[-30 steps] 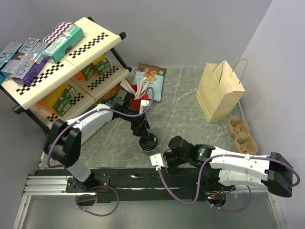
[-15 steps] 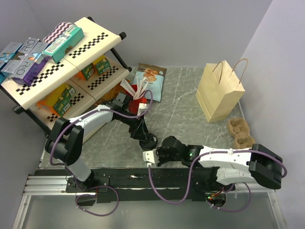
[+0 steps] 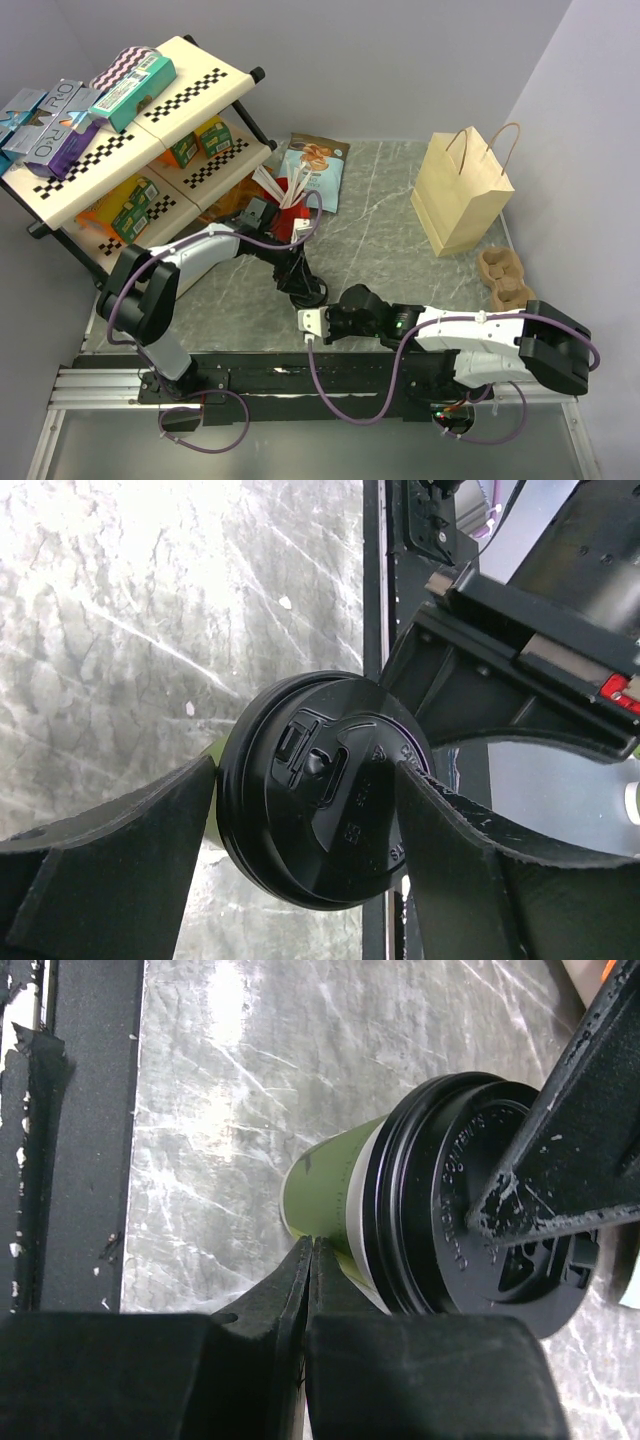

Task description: Pack the takeout coffee

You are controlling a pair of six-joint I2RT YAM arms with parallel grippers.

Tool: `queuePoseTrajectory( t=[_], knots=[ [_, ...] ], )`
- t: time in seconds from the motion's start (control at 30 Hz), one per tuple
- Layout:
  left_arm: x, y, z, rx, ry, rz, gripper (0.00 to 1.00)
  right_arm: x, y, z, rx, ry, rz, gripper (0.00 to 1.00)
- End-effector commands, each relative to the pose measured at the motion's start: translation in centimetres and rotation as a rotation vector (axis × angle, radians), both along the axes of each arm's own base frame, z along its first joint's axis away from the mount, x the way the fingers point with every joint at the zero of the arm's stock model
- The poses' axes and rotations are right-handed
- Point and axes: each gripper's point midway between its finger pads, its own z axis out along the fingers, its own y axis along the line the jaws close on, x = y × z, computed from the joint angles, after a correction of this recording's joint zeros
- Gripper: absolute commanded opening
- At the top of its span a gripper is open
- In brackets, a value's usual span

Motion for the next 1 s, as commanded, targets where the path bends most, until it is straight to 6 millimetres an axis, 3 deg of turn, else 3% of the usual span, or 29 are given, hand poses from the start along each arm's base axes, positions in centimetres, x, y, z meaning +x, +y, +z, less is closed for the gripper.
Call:
queuePoseTrajectory(
  t=[0.0, 0.2, 0.43, 0.7, 0.97],
  knots=[
    [-0.8, -0.4, -1.7, 0.037, -0.024, -0.017, 0.77, 1.2, 0.5, 1.1, 0.059, 0.002, -0.065, 0.00],
    [-0.8, -0.1, -3.3, 0.096, -0.022, 0.045, 0.76, 1.5, 0.7, 1.1, 0.067, 0.025, -0.086, 0.00],
    [1.4, 0.3, -4.8, 0.172, -0.082, 0.155, 0.75, 2.4, 0.7, 1.6, 0.077, 0.054, -0.135, 0.00],
    [2.2, 1.8, -6.6, 0.263, -0.143, 0.211, 0.75, 4.1, 0.5, 2.2, 0.087, 0.058, -0.184, 0.00],
    [3.5, 4.0, -9.2, 0.423, -0.219, 0.281, 0.75, 4.3, 0.7, 2.0, 0.070, 0.084, -0.195, 0.00]
  ],
)
